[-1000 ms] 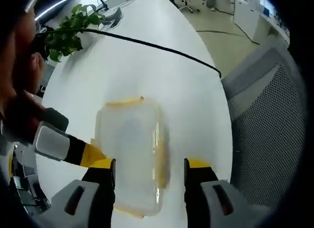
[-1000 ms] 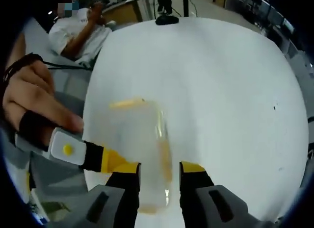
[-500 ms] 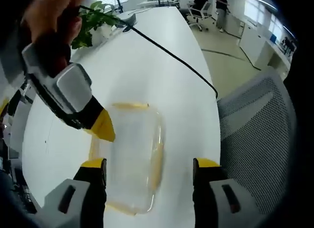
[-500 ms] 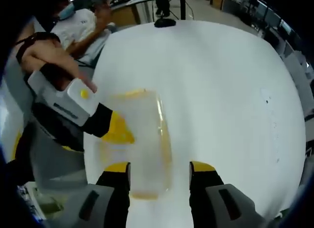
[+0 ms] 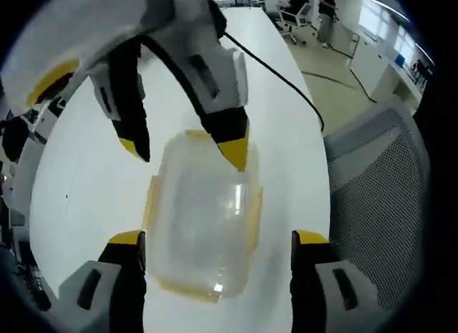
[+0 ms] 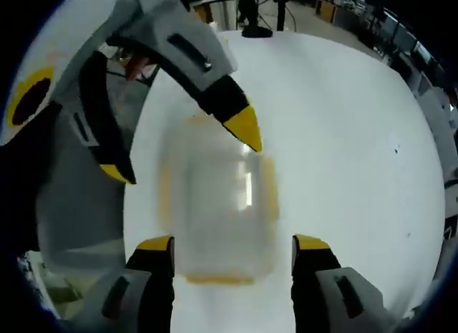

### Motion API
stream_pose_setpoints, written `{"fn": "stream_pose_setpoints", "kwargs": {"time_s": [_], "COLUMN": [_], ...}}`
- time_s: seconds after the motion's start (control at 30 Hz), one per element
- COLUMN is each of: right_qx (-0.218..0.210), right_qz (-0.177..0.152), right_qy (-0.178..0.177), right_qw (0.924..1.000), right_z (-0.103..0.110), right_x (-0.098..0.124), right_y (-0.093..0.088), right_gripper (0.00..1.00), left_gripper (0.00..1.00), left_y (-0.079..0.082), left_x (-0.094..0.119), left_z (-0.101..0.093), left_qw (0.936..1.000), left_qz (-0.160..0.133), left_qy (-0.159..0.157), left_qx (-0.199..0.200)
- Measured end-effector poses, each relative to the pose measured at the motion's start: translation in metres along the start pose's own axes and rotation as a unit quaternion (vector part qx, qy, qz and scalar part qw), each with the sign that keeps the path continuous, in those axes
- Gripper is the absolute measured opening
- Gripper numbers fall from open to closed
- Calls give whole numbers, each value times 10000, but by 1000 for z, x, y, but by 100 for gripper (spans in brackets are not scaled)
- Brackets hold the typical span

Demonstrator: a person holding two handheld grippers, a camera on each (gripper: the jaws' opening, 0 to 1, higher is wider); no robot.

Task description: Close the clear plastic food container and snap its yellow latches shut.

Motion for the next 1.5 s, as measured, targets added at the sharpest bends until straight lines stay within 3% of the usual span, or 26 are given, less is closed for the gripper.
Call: {"fn": "stream_pose_setpoints", "kwargs": {"time_s": [0.2,0.37,0.47,0.87,0.97,1.5], "right_qx": [38,228,190,282,269,225], "right_qz": [-71,116,-30,167,173,36], "right_qy": [-158,-195,-252,-377,-409,-531], "right_qw": [9998,9995,9995,9988,9987,9983], "right_z": [6,13,14,23,25,26], "right_x": [2,-5,-5,-16,-17,-19], "right_y": [-3,-8,-5,-5,-3,-5], "right_gripper": [70,72,74,73,73,73], "left_gripper": [84,84,84,80,76,75], "left_y": [-4,-5,-7,-16,-17,-21], "left_x": [-2,-6,-9,-20,-23,-23], "left_z": [5,9,12,18,21,20], "left_qw": [9999,9997,9992,9969,9960,9984], "left_qz": [131,190,263,548,612,366], "left_qy": [-56,-96,-110,-134,-11,-13], "left_qx": [-74,-136,-286,-547,-646,-429]}}
Point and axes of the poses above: the point that each gripper's makers call its tool centre point, and the gripper's own axes: x roughly backward along the fingers, z roughly to its left, y roughly out of its top, the point moved 8 cm from there along x, roughly backward along the fingers, and after that the axes turned 12 degrees about x, right-handed, at the moved point
